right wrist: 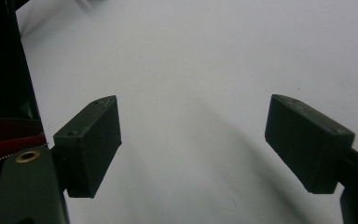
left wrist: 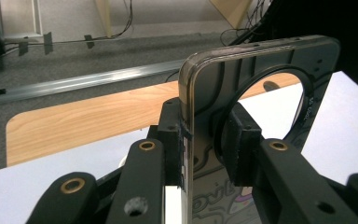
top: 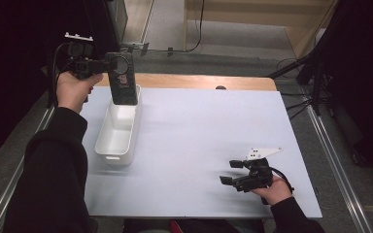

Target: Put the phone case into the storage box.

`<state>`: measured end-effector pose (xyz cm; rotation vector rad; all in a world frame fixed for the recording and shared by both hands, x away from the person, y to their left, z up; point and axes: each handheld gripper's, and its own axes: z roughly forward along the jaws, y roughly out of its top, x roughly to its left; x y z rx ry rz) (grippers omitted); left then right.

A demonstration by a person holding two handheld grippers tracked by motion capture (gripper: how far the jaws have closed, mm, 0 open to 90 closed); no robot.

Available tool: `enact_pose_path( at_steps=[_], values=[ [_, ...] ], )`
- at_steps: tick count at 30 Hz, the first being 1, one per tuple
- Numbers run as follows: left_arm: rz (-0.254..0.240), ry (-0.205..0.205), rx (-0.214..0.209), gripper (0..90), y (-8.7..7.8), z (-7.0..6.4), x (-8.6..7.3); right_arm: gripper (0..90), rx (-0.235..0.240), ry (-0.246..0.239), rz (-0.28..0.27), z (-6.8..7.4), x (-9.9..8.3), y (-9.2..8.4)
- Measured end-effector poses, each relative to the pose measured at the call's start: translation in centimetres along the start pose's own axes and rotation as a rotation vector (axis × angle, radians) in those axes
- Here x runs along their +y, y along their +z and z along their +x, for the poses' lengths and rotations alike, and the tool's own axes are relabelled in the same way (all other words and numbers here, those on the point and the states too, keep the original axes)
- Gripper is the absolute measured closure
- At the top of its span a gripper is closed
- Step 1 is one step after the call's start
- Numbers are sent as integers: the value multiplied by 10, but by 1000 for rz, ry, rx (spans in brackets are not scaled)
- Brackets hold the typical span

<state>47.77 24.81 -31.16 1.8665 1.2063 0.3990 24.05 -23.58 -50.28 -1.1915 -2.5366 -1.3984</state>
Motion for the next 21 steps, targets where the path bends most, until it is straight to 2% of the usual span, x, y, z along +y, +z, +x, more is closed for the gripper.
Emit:
enact_pose_path(
  at_steps=[12, 21],
  values=[
    [4, 37, 39, 711, 13, 7, 1, 173, 12, 1, -4, -1, 1, 0],
    [14, 36, 49, 710, 20, 11, 3, 172, 12, 1, -3, -1, 1, 1]
  ],
)
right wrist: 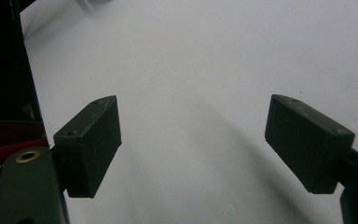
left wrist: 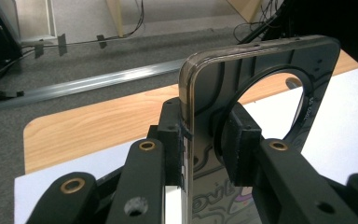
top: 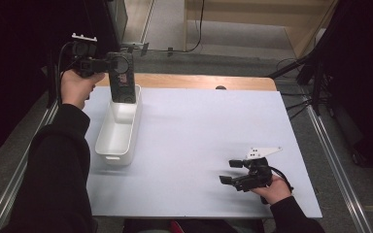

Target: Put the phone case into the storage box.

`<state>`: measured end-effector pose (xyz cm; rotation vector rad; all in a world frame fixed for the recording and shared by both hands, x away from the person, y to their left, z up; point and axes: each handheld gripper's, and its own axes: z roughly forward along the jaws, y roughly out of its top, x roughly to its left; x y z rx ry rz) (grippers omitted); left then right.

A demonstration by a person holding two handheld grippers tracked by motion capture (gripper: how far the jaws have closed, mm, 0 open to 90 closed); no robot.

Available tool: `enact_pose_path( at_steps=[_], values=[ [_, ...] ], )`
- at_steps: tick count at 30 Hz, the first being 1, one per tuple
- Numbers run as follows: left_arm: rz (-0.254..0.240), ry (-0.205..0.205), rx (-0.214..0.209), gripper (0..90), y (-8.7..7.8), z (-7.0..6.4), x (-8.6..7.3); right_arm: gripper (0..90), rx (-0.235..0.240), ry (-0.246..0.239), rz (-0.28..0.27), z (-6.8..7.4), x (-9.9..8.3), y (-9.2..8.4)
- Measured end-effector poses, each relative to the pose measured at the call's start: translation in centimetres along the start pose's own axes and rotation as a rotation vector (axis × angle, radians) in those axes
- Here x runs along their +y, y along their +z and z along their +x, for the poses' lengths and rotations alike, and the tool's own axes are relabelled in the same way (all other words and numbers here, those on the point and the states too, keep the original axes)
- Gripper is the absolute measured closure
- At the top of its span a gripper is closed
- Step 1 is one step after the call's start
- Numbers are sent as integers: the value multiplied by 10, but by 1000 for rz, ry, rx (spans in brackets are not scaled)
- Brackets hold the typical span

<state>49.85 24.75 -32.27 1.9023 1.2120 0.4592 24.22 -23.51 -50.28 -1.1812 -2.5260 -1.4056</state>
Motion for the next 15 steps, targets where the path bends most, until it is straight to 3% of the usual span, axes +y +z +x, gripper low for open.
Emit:
enact_pose_path(
  at_steps=[15],
  values=[
    [-23, 5, -10, 710, 7, 4, 3, 172, 11, 4, -5, -1, 1, 1]
  ],
)
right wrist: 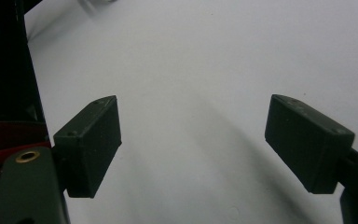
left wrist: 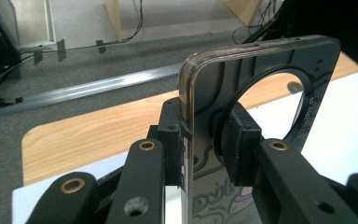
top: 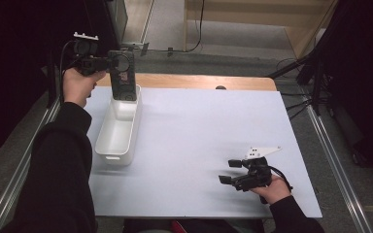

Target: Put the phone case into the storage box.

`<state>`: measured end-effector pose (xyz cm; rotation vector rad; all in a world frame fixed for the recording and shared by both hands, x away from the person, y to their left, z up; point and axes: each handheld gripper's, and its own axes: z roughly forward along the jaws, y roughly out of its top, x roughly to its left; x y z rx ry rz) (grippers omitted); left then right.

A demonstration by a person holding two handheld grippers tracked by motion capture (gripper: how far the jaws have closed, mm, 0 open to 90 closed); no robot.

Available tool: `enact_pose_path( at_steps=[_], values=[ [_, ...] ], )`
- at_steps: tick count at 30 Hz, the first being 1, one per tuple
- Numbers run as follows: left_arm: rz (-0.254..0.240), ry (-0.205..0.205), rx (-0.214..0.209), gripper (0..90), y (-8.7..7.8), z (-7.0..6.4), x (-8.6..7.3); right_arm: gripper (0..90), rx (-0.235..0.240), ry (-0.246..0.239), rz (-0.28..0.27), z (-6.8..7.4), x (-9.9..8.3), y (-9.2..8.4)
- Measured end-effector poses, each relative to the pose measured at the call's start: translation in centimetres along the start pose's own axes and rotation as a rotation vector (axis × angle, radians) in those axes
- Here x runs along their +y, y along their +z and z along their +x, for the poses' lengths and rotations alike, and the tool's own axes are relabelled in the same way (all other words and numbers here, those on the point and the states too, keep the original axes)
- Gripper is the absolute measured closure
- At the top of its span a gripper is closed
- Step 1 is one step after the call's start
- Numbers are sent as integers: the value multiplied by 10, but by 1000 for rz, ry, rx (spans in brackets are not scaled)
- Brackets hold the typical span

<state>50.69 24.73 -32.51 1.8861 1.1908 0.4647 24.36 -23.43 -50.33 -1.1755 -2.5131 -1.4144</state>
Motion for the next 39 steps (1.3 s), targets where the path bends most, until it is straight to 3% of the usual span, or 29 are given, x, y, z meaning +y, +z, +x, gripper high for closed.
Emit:
enact_pose_path(
  at_steps=[13, 39],
  values=[
    [-10, 3, 10, 710, 10, 8, -3, 172, 5, 2, -2, 0, -1, 1],
    [20, 12, 13, 709, 35, 13, -20, 173, -2, 14, -7, 1, -4, -2]
  ],
)
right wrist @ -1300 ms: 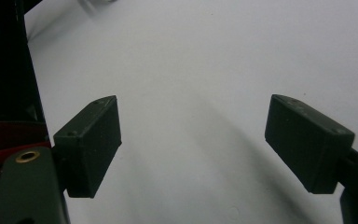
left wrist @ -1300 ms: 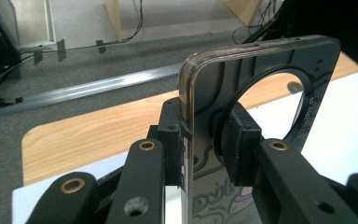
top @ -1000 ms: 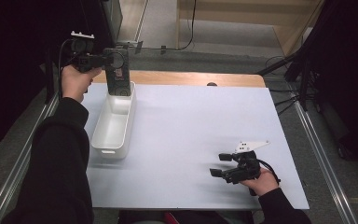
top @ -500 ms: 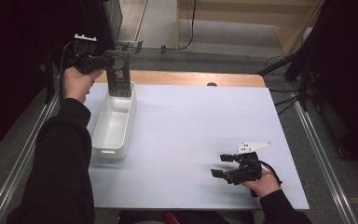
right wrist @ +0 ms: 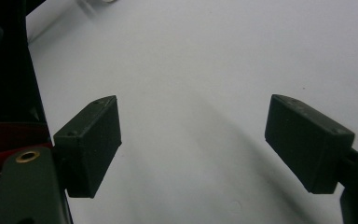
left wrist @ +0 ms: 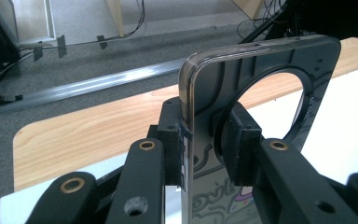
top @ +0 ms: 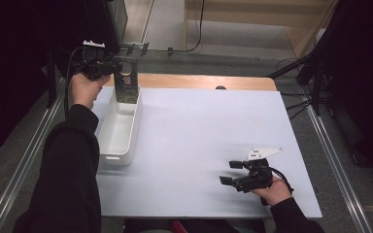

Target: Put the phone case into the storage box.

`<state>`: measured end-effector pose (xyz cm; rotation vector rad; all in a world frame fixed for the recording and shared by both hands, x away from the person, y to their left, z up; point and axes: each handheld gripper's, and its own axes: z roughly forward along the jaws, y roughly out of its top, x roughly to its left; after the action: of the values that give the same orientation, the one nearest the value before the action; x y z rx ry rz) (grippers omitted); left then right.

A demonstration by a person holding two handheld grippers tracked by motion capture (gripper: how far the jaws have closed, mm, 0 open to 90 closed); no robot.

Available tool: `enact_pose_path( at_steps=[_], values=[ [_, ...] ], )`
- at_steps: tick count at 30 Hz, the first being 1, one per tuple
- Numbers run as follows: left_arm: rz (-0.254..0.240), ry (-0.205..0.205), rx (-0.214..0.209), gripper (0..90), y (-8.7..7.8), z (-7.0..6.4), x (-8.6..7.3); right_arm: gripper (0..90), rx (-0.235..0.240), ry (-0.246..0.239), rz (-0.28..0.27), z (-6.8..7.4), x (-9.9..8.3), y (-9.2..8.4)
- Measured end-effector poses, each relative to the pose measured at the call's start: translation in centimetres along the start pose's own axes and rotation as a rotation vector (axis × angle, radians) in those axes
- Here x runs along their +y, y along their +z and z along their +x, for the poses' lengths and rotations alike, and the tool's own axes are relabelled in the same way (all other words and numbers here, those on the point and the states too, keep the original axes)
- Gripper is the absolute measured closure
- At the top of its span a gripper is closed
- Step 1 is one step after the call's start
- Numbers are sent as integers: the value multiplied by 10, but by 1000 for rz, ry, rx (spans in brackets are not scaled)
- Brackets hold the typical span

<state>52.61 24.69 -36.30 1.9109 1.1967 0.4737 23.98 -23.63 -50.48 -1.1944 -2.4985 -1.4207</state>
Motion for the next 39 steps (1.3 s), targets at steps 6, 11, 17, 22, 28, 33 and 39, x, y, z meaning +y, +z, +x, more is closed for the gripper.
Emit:
enact_pose_path(
  at_steps=[6, 11, 17, 22, 28, 33, 39],
  values=[
    [-6, -23, -7, 710, 2, 7, -10, 173, 0, 2, 2, 1, 0, 1],
    [-10, -10, -6, 709, 4, 6, -13, 173, 1, -3, 2, 1, 1, 2],
    [-15, 8, -12, 709, 9, 2, -16, 173, 12, 3, -2, 2, 1, 4],
    [-2, 27, -1, 709, 14, -1, -19, 172, 12, -3, 1, 4, 1, 5],
    [11, 20, -4, 709, 18, 2, -25, 173, 14, -7, -3, 3, 2, 4],
    [-2, 15, -8, 708, 20, 3, -30, 172, 15, -11, -1, 4, 2, 5],
    [4, 11, -15, 707, 22, 5, -33, 172, 14, -8, 2, 3, 2, 5]
  ],
)
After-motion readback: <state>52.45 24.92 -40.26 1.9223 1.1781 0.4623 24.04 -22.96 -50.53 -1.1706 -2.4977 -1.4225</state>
